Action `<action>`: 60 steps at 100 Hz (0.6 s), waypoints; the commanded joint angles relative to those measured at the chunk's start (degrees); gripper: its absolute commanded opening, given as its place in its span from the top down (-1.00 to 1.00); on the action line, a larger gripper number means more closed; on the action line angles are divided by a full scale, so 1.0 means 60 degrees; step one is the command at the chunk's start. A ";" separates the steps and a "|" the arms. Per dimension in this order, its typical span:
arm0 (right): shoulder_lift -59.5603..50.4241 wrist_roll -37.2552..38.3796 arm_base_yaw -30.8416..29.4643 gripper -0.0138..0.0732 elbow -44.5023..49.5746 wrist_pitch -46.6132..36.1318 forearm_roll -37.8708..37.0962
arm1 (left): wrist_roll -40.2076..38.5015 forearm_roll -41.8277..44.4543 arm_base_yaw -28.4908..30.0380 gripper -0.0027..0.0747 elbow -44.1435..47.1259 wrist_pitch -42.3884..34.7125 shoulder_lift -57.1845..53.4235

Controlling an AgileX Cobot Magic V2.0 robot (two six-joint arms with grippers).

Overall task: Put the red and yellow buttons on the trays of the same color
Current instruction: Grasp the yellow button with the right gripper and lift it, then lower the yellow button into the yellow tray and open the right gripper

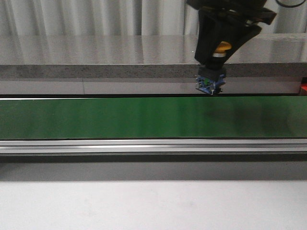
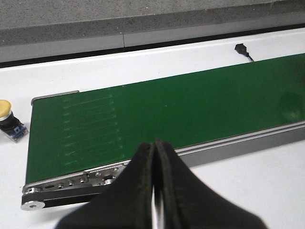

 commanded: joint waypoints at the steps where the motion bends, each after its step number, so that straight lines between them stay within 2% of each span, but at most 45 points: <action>1: -0.1027 0.0718 -0.0433 0.26 0.0370 -0.0690 0.0089 | -0.0011 -0.0228 -0.0070 0.99 -0.0259 -0.0628 0.0075; 21: -0.2501 0.1356 -0.1938 0.26 0.1548 -0.1075 0.0065 | -0.0011 -0.0228 -0.0070 0.99 -0.0259 -0.0628 0.0075; 39: -0.3456 0.1355 -0.3967 0.26 0.2064 -0.1076 -0.0143 | -0.0011 -0.0228 -0.0070 0.99 -0.0259 -0.0628 0.0075; 60: -0.3591 0.1774 -0.6351 0.26 0.2122 -0.0863 -0.0328 | -0.0011 -0.0228 -0.0070 0.99 -0.0259 -0.0628 0.0075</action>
